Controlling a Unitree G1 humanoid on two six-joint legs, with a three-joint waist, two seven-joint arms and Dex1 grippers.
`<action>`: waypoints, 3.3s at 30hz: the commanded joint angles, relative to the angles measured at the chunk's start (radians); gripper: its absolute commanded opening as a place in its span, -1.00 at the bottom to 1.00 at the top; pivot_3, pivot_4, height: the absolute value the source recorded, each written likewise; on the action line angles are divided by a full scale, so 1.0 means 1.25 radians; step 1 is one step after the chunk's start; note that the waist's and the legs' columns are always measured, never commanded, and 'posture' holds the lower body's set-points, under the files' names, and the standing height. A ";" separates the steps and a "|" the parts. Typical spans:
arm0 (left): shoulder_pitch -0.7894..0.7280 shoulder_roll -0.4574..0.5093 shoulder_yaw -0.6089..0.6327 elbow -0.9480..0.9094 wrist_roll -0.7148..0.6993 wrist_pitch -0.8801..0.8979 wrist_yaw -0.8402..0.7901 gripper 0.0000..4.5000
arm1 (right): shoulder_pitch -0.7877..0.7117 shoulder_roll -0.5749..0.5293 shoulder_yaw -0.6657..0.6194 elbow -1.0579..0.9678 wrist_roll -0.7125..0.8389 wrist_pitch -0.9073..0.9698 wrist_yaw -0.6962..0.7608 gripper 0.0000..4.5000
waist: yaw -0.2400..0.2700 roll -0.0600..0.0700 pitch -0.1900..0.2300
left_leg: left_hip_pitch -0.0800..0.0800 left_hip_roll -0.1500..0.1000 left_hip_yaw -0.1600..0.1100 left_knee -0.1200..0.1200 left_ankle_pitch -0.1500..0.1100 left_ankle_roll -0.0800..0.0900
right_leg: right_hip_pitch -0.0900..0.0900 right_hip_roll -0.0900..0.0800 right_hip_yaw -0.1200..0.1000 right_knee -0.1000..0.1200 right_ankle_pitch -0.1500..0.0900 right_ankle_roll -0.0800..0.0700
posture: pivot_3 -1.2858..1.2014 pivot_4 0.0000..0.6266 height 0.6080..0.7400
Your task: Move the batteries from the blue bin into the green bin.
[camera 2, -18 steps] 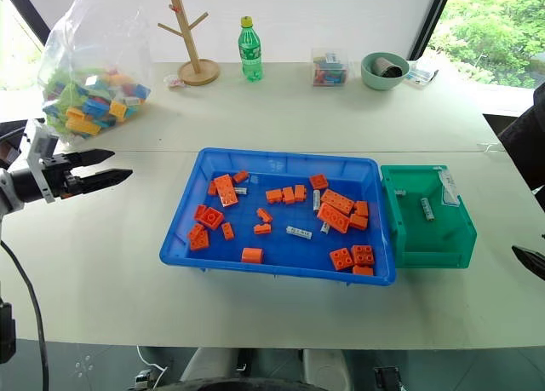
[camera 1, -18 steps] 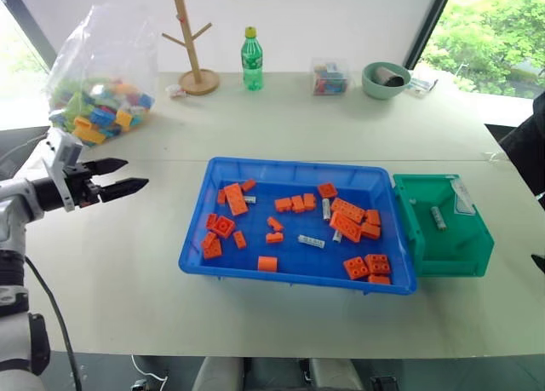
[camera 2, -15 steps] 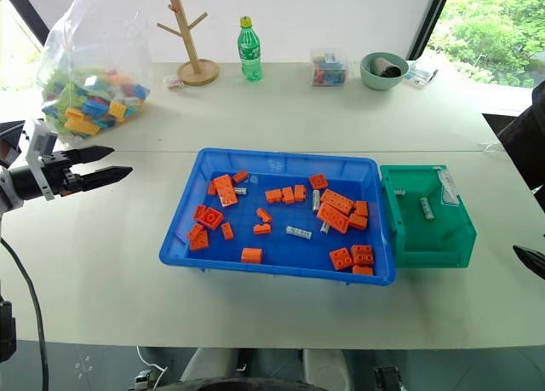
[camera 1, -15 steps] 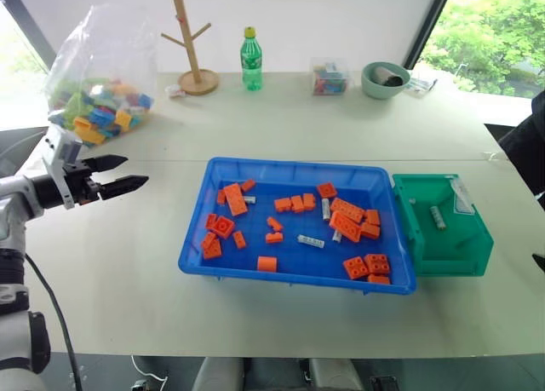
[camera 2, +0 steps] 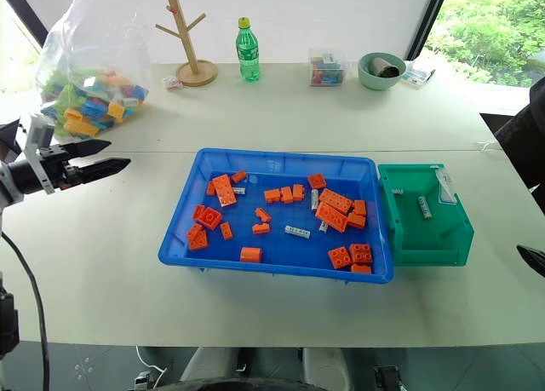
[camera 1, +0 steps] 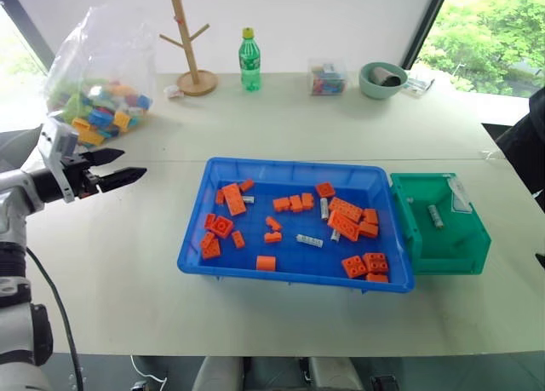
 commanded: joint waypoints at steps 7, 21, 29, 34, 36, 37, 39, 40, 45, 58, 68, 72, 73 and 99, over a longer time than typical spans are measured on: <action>0.022 -0.011 0.033 -0.057 -0.020 0.006 0.035 1.00 | -0.033 -0.035 -0.015 0.008 0.004 0.008 0.002 0.54 | 0.000 0.000 0.000 | 0.001 0.000 0.000 0.000 0.000 0.000 | 0.000 0.000 0.000 0.002 0.000 0.000 | 0.03 -0.52 0.95; -0.180 -0.012 -0.104 -0.196 -0.072 0.155 -0.161 1.00 | -0.511 -0.127 0.474 -0.421 0.127 0.300 -0.139 0.54 | -0.005 0.000 0.000 | 0.000 0.000 0.000 0.003 0.000 0.000 | -0.002 0.001 -0.001 0.005 0.000 0.000 | 0.03 -0.52 0.95; -0.218 0.062 -0.198 -0.188 -0.022 0.069 -0.323 1.00 | -0.871 0.169 0.851 -0.342 0.010 0.450 -0.318 0.54 | -0.010 -0.001 0.001 | -0.004 0.000 0.000 0.003 0.002 -0.002 | -0.007 0.001 -0.001 0.007 0.000 -0.001 | 0.03 -0.52 0.95; -0.212 0.156 -0.263 -0.141 -0.076 0.020 -0.328 1.00 | -0.938 0.369 0.949 -0.239 -0.072 0.502 -0.442 0.54 | -0.018 -0.002 0.000 | -0.011 0.000 -0.001 0.003 0.004 -0.005 | -0.015 0.001 -0.002 0.009 0.001 -0.001 | 0.03 -0.52 0.95; -0.210 0.185 -0.280 -0.117 -0.090 0.007 -0.328 1.00 | -0.954 0.446 0.964 -0.202 -0.095 0.527 -0.499 0.54 | -0.020 -0.002 0.000 | -0.017 -0.001 -0.002 0.007 0.004 -0.007 | -0.021 0.001 -0.003 0.012 0.001 -0.001 | 0.03 -0.52 0.95; -0.211 0.193 -0.286 -0.107 -0.091 0.001 -0.328 1.00 | -0.960 0.474 0.971 -0.193 -0.103 0.537 -0.515 0.54 | -0.021 -0.003 0.000 | -0.019 -0.001 -0.001 0.010 0.005 -0.008 | -0.022 0.001 -0.003 0.014 0.001 -0.001 | 0.03 -0.52 0.95; -0.214 0.201 -0.296 -0.098 -0.096 -0.010 -0.328 1.00 | -0.971 0.517 0.973 -0.182 -0.114 0.559 -0.538 0.54 | -0.022 -0.003 0.000 | -0.020 -0.002 0.000 0.013 0.005 -0.007 | -0.025 -0.001 -0.003 0.019 0.001 -0.001 | 0.03 -0.52 0.95; -0.214 0.203 -0.300 -0.098 -0.099 -0.013 -0.328 1.00 | -0.976 0.536 0.970 -0.177 -0.118 0.571 -0.549 0.54 | -0.023 -0.003 0.000 | -0.020 -0.002 0.001 0.013 0.003 -0.005 | -0.025 -0.001 -0.003 0.020 0.001 -0.001 | 0.03 -0.52 0.95; -0.185 0.223 -0.308 -0.138 -0.134 -0.009 -0.328 1.00 | -1.007 0.620 0.998 -0.127 -0.175 0.582 -0.607 0.54 | -0.028 -0.003 0.000 | -0.019 -0.001 0.000 0.014 0.004 -0.005 | -0.025 0.000 -0.004 0.023 0.001 -0.002 | 0.03 -0.52 0.95; -0.164 0.225 -0.301 -0.148 -0.138 -0.007 -0.328 1.00 | -1.068 0.720 1.064 -0.061 -0.272 0.537 -0.608 0.54 | -0.050 -0.003 0.000 | -0.017 -0.001 0.000 0.013 0.004 -0.005 | -0.026 0.001 -0.004 0.024 0.001 -0.002 | 0.03 -0.52 0.95; -0.162 0.221 -0.310 -0.147 -0.140 -0.010 -0.328 1.00 | -1.070 0.786 1.104 -0.003 -0.291 0.521 -0.569 0.54 | -0.047 -0.003 0.000 | -0.017 -0.001 0.000 0.013 0.004 -0.005 | -0.026 0.001 -0.004 0.025 0.001 -0.002 | 0.03 -0.52 0.95; -0.151 0.236 -0.324 -0.163 -0.157 -0.008 -0.328 1.00 | -1.077 0.798 1.102 0.047 -0.313 0.486 -0.568 0.54 | -0.047 -0.003 0.000 | -0.017 -0.001 0.000 0.013 0.004 -0.005 | -0.026 0.001 -0.004 0.025 0.001 -0.002 | 0.03 -0.52 0.95; -0.149 0.240 -0.325 -0.168 -0.162 -0.008 -0.328 1.00 | -1.078 0.796 1.102 0.056 -0.318 0.478 -0.566 0.54 | -0.047 -0.003 0.000 | -0.017 -0.001 0.000 0.013 0.004 -0.005 | -0.026 0.001 -0.004 0.025 0.001 -0.002 | 0.03 -0.52 0.95; -0.154 0.240 -0.315 -0.170 -0.165 -0.011 -0.328 1.00 | -1.069 0.813 1.034 0.158 -0.352 0.428 -0.553 0.54 | -0.049 -0.003 0.000 | -0.017 -0.001 0.000 0.013 0.004 -0.005 | -0.026 0.001 -0.004 0.025 0.001 -0.002 | 0.03 -0.52 0.95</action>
